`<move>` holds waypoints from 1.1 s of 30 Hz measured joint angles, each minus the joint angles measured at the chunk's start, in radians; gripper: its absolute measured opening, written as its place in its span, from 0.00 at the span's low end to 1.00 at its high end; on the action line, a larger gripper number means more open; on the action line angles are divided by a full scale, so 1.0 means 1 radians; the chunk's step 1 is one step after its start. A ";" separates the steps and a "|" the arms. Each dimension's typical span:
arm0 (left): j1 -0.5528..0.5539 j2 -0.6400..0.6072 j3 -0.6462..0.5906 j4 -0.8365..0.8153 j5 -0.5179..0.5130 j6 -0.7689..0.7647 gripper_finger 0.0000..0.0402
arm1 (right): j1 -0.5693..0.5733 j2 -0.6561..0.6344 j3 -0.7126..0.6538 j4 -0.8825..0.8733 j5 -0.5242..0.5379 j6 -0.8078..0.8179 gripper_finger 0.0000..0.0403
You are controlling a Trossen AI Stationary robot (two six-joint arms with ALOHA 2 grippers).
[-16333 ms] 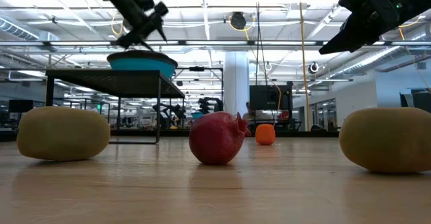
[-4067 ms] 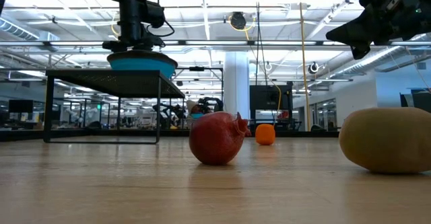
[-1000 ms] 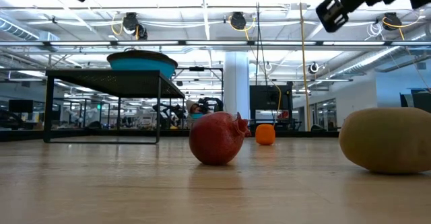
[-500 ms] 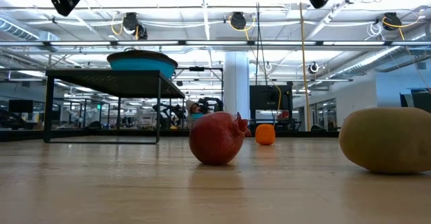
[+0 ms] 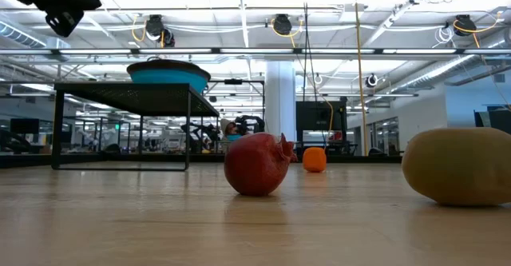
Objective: Pick & Place Fruit
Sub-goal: Put the kiwi into the blue strainer bowl on the shelf
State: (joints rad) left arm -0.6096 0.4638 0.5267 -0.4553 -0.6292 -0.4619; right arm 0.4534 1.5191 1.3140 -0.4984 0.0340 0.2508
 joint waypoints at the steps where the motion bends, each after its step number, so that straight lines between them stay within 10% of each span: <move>1: -0.007 -0.009 -0.013 0.018 0.003 0.009 0.00 | 0.000 0.015 0.019 -0.021 0.000 0.000 0.00; 14: 0.091 -0.005 -0.300 0.592 0.293 0.214 0.00 | 0.000 0.050 0.037 -0.129 -0.002 0.025 0.00; 33: 0.384 -0.076 -0.336 0.481 0.585 0.247 0.01 | 0.010 0.203 0.065 -0.261 -0.009 0.096 0.00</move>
State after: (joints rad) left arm -0.2258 0.3874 0.1909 0.0253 -0.0440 -0.2146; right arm 0.4637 1.7221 1.3791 -0.7595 0.0250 0.3467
